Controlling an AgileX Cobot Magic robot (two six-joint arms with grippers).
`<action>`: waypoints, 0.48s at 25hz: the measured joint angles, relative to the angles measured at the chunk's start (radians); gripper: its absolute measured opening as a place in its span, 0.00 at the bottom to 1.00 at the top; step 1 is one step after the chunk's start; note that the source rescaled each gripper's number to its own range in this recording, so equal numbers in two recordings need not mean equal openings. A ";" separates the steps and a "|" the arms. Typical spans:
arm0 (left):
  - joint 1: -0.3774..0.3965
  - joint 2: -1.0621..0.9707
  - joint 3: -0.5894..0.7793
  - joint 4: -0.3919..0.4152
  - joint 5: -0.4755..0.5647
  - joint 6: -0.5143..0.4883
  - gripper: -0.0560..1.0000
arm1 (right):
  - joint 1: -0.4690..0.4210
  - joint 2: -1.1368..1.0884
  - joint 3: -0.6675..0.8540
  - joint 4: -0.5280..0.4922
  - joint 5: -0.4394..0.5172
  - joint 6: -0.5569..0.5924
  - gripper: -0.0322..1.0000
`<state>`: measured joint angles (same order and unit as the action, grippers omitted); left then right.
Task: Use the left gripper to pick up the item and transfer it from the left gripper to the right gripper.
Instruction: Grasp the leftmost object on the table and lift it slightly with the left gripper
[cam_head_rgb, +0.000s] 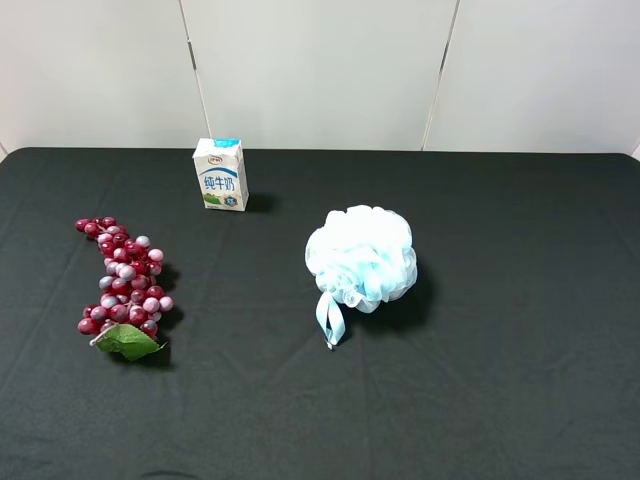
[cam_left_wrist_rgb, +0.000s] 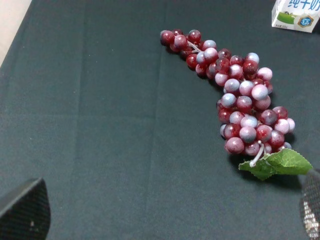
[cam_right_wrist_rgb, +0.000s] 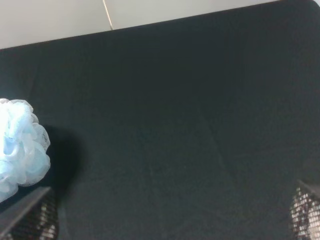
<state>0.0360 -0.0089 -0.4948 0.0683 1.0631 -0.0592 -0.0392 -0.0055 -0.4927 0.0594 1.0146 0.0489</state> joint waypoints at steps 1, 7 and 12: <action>0.000 0.000 0.000 0.000 0.000 0.000 1.00 | 0.000 0.000 0.000 0.000 0.000 0.000 1.00; 0.000 0.000 0.000 0.000 0.000 0.000 1.00 | 0.000 0.000 0.000 -0.001 0.000 0.000 1.00; 0.000 0.000 0.000 0.000 0.000 0.000 1.00 | 0.000 0.000 0.000 -0.001 0.000 0.000 1.00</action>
<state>0.0360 -0.0089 -0.4948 0.0683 1.0631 -0.0592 -0.0392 -0.0055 -0.4927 0.0586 1.0146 0.0489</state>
